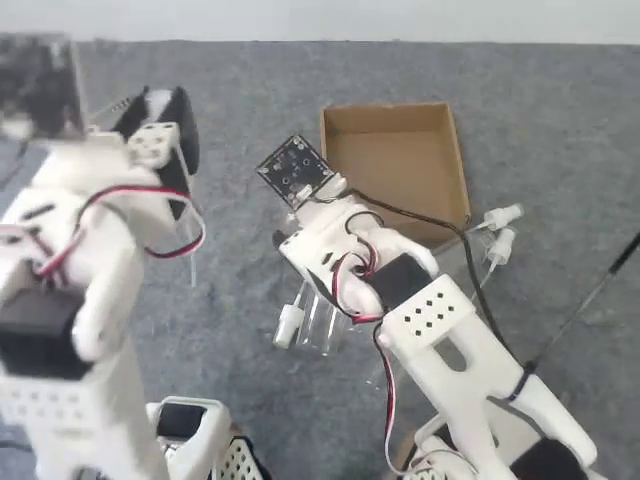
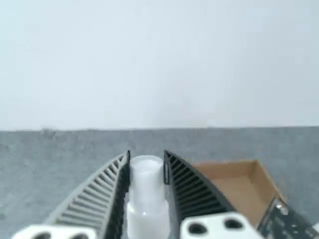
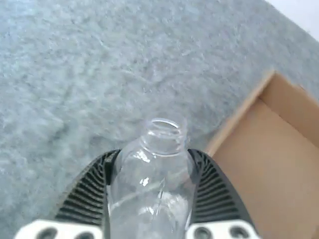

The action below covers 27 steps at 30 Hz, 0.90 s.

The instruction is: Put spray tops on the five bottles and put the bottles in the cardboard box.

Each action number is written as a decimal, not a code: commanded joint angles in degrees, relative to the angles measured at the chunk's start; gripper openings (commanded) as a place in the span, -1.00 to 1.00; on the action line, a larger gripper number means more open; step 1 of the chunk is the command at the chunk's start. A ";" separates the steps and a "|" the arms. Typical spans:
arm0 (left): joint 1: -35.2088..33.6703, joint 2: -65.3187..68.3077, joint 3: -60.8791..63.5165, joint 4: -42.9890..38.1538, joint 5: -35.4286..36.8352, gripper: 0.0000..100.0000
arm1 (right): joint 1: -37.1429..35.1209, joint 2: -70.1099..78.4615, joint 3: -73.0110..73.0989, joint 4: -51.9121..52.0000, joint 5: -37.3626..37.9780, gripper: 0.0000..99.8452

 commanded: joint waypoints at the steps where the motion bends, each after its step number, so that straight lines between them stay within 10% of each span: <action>1: -2.73 -8.26 9.01 -8.97 3.43 -0.98 | -1.45 -3.38 0.70 -2.24 -0.35 -0.99; 12: -2.90 -12.31 21.93 -26.46 8.00 -0.98 | -8.48 -9.45 15.38 -22.11 -0.79 -0.99; 27: 2.02 -3.69 22.02 -32.62 12.40 -0.98 | -8.48 -16.66 20.31 -23.16 -0.79 -0.99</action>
